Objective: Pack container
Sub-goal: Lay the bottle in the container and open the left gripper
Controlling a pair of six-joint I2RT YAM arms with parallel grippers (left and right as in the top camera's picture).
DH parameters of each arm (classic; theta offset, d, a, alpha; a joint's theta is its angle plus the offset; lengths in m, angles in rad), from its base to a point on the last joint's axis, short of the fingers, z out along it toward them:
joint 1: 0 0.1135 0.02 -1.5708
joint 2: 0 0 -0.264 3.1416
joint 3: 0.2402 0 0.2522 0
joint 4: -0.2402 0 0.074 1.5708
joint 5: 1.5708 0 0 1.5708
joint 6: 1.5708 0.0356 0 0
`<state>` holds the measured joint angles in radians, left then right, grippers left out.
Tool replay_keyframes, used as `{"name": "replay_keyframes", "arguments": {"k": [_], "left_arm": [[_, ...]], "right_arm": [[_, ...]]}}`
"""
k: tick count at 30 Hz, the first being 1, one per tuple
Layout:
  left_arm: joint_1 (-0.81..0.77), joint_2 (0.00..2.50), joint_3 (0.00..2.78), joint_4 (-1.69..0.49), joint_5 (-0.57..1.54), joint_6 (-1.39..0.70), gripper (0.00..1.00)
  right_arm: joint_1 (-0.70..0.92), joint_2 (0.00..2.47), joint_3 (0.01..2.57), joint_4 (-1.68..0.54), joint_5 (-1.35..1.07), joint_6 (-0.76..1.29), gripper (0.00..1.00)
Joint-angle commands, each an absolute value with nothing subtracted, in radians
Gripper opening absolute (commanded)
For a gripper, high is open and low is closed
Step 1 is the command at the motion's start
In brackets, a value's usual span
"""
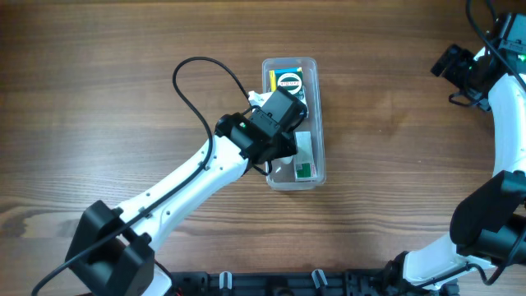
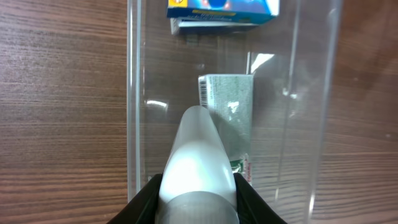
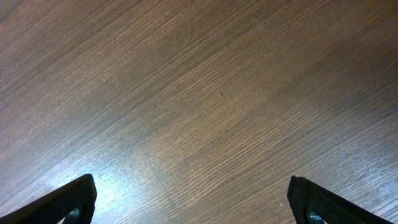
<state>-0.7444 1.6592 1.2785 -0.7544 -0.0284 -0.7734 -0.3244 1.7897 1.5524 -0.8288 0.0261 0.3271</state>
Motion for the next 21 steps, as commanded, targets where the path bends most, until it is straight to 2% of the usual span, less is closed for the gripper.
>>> {"name": "replay_keyframes", "arguments": {"k": [1, 21], "left_arm": [[-0.756, 1.689, 1.308, -0.758, -0.045, -0.794, 0.31], [-0.77, 1.702, 1.308, -0.807, -0.091, -0.793, 0.37]], "right_arm": [[-0.324, 1.792, 1.547, -0.826, 0.021, 0.317, 1.0], [-0.324, 1.792, 1.547, -0.826, 0.021, 0.317, 1.0]]}}
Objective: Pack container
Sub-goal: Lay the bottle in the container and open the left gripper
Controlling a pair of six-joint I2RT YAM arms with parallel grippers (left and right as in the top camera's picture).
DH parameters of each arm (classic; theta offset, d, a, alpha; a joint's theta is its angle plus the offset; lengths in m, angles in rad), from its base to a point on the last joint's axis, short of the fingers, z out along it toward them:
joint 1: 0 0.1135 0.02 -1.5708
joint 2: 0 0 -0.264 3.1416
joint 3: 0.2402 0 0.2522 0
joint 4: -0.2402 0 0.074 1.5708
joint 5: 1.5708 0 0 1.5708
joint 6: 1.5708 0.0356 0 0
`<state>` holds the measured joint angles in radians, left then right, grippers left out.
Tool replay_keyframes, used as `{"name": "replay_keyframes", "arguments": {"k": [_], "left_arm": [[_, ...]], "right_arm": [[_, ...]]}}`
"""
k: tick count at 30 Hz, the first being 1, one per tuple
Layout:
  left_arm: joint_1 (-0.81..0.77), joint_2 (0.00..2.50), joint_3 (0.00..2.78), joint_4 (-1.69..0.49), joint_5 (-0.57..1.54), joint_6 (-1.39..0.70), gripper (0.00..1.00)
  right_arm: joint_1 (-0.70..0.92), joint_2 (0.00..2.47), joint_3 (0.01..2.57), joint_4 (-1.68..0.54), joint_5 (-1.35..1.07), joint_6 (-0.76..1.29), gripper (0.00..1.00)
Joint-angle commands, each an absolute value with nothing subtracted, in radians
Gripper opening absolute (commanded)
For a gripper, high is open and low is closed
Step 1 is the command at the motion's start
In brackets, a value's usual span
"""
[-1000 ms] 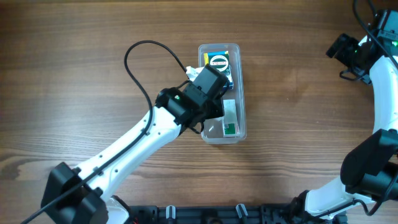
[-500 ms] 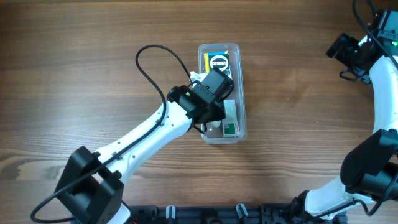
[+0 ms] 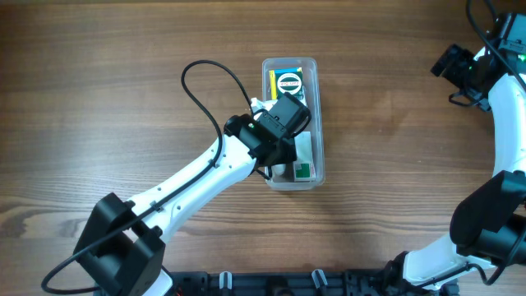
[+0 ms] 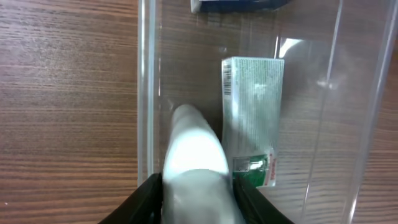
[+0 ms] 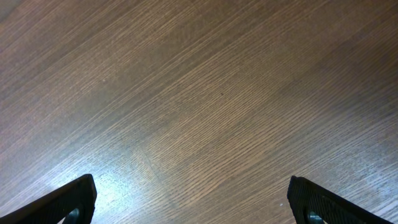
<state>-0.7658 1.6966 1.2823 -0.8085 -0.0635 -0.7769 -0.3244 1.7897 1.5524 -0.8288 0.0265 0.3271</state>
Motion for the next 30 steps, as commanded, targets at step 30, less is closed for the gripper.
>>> {"name": "replay_keyframes", "arguments": {"k": [30], "left_arm": [[-0.765, 1.673, 1.349, -0.692, -0.126, -0.733, 0.63]], "right_arm": [[-0.324, 1.792, 1.547, -0.826, 0.02, 0.317, 1.0]]}}
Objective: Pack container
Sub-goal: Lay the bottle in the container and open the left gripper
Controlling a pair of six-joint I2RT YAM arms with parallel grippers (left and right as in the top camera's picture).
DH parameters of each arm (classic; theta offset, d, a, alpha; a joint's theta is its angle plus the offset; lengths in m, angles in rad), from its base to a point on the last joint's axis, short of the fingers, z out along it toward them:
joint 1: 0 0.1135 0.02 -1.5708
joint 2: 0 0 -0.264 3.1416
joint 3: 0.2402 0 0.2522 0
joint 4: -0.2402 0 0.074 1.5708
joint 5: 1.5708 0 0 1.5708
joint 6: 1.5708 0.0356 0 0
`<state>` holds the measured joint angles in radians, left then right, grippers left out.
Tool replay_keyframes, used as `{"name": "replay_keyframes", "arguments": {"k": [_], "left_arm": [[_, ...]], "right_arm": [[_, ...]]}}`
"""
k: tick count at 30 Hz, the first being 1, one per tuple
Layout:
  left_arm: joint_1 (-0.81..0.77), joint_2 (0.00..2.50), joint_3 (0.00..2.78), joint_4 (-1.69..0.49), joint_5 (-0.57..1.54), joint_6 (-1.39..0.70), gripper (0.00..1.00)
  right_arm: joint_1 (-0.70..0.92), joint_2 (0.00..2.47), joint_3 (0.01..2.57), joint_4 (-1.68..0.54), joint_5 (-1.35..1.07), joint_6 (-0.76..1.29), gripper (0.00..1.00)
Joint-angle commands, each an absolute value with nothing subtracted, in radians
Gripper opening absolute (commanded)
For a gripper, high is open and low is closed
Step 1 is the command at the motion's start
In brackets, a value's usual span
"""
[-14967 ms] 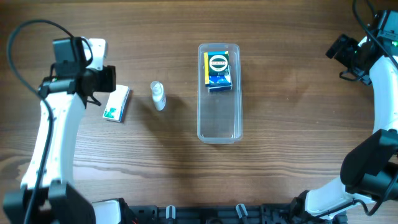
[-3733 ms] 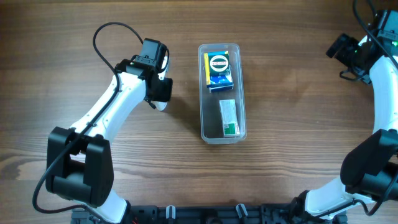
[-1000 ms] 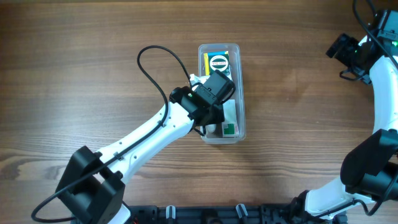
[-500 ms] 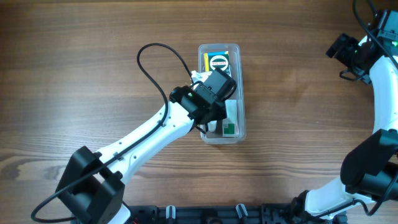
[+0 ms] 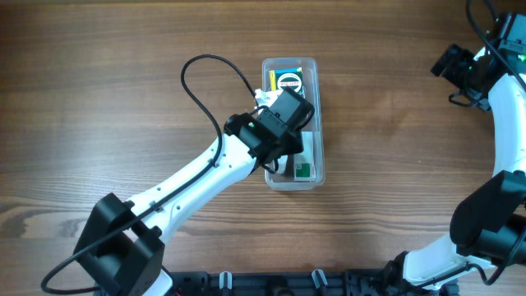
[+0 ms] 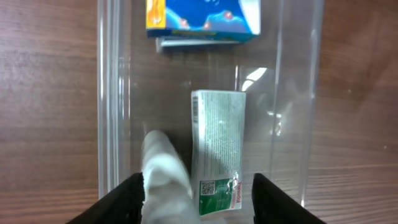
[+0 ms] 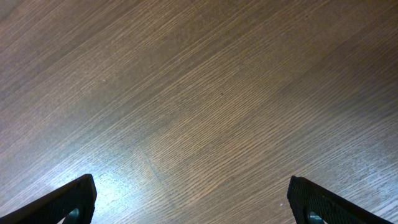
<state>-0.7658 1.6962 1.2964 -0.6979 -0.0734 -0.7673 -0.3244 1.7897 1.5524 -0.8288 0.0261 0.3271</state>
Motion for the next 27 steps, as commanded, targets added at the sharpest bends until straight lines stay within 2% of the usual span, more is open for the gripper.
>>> {"name": "replay_keyframes", "arguments": {"k": [1, 3, 4, 6, 7, 14, 18, 22, 27], "left_arm": [[-0.761, 1.657, 1.358, -0.692, -0.144, -0.733, 0.65], [-0.751, 1.614, 1.376, -0.7, -0.194, -0.733, 0.7], [-0.736, 1.557, 1.383, -0.707, -0.236, -0.709, 0.77], [-0.714, 1.475, 1.383, -0.746, -0.273, -0.698, 0.97], [-0.705, 1.441, 1.383, -0.776, -0.29, -0.699, 1.0], [-0.651, 1.113, 1.371, -1.167, -0.265, -0.7, 1.0], [-0.746, 0.946, 1.272, -1.171, -0.248, -0.731, 1.0], [-0.872, 0.775, 1.029, -1.01, -0.317, -0.87, 1.0], [-0.882, 0.753, 0.94, -0.984, -0.323, -0.932, 1.0]], "right_arm": [[-0.324, 1.792, 1.547, -0.826, 0.02, 0.317, 1.0], [-0.324, 1.792, 1.547, -0.826, 0.021, 0.317, 1.0], [-0.324, 1.792, 1.547, -0.826, 0.021, 0.317, 1.0], [-0.324, 1.792, 1.547, -0.826, 0.021, 0.317, 1.0], [-0.324, 1.792, 1.547, -0.826, 0.02, 0.318, 1.0], [-0.324, 1.792, 1.547, -0.826, 0.02, 0.317, 1.0], [-0.324, 1.792, 1.547, -0.826, 0.021, 0.317, 1.0], [-0.324, 1.792, 1.547, -0.826, 0.02, 0.318, 1.0], [-0.324, 1.792, 1.547, -0.826, 0.02, 0.317, 1.0]]}}
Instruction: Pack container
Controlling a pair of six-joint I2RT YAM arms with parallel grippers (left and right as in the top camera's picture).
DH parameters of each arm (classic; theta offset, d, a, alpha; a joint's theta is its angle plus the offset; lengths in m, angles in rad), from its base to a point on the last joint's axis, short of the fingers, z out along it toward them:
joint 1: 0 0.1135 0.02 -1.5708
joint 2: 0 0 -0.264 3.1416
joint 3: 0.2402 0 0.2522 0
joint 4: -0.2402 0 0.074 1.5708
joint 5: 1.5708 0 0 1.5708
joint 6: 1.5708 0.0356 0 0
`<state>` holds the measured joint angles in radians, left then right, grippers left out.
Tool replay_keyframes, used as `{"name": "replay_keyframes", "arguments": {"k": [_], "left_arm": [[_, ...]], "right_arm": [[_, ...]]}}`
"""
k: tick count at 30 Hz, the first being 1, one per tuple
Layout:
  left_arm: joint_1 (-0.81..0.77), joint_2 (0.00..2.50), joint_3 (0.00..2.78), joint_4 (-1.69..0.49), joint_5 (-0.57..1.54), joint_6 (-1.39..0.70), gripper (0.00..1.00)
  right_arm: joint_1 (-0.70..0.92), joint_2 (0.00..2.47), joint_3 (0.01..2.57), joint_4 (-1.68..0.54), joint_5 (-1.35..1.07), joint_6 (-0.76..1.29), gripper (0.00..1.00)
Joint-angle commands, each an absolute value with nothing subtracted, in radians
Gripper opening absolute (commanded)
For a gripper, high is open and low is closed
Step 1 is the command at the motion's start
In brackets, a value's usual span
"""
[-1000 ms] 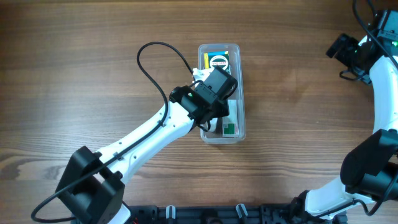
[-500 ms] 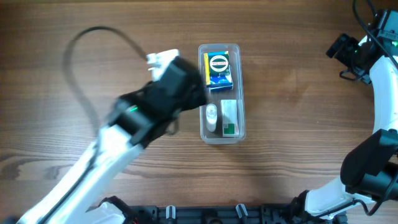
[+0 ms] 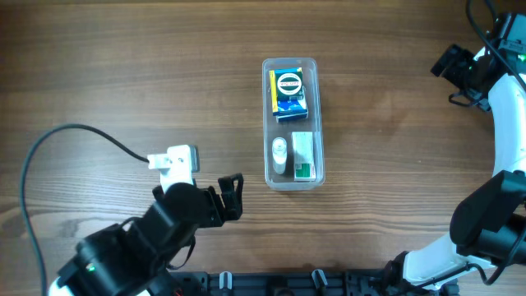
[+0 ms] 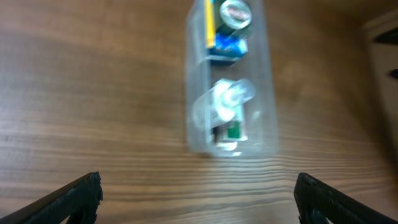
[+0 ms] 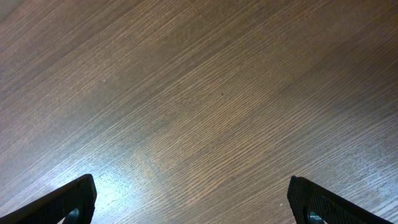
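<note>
The clear plastic container (image 3: 319, 123) stands mid-table. In it lie a blue and yellow box (image 3: 288, 85) at the far end, a white tube (image 3: 279, 154) at the near left and a green and white packet (image 3: 303, 155) beside it. The left wrist view shows the container (image 4: 267, 93) blurred, with the white tube (image 4: 225, 99) inside. My left gripper (image 3: 231, 196) is open, at the near left, well clear of the container, its fingertips (image 4: 81, 196) wide apart over bare wood. My right gripper (image 5: 193, 199) is open over bare table at the far right.
A black cable (image 3: 74, 136) loops from the left arm across the table's left side. The right arm (image 3: 501, 107) runs along the right edge. A black rail (image 3: 271, 284) lines the near edge.
My left gripper has left the container and pulled back to the near left, wide open. The white tube stays in the container beside the green packet. The right arm has not moved.
My left gripper was shut on the white tube inside the container, over the green packet. Then the tube was lower, next to the packet. Then the jaws stood open around it. Now the tube lies there alone and the arm is withdrawn.
</note>
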<state>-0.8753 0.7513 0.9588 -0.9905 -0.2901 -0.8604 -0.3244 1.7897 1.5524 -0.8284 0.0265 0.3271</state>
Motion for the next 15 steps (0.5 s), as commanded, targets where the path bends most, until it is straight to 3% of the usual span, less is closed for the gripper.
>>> {"name": "replay_keyframes", "arguments": {"k": [1, 8, 15], "left_arm": [[-0.882, 0.758, 0.94, -0.987, -0.323, -0.929, 1.0], [-0.882, 0.773, 0.94, -1.063, -0.224, -0.924, 1.0], [-0.932, 0.847, 0.896, -1.003, -0.186, -0.487, 1.0]], "right_arm": [[-0.324, 1.792, 1.547, -0.826, 0.021, 0.318, 1.0], [-0.324, 1.792, 1.547, -0.826, 0.021, 0.317, 1.0], [-0.324, 1.792, 1.547, -0.826, 0.021, 0.317, 1.0]]}}
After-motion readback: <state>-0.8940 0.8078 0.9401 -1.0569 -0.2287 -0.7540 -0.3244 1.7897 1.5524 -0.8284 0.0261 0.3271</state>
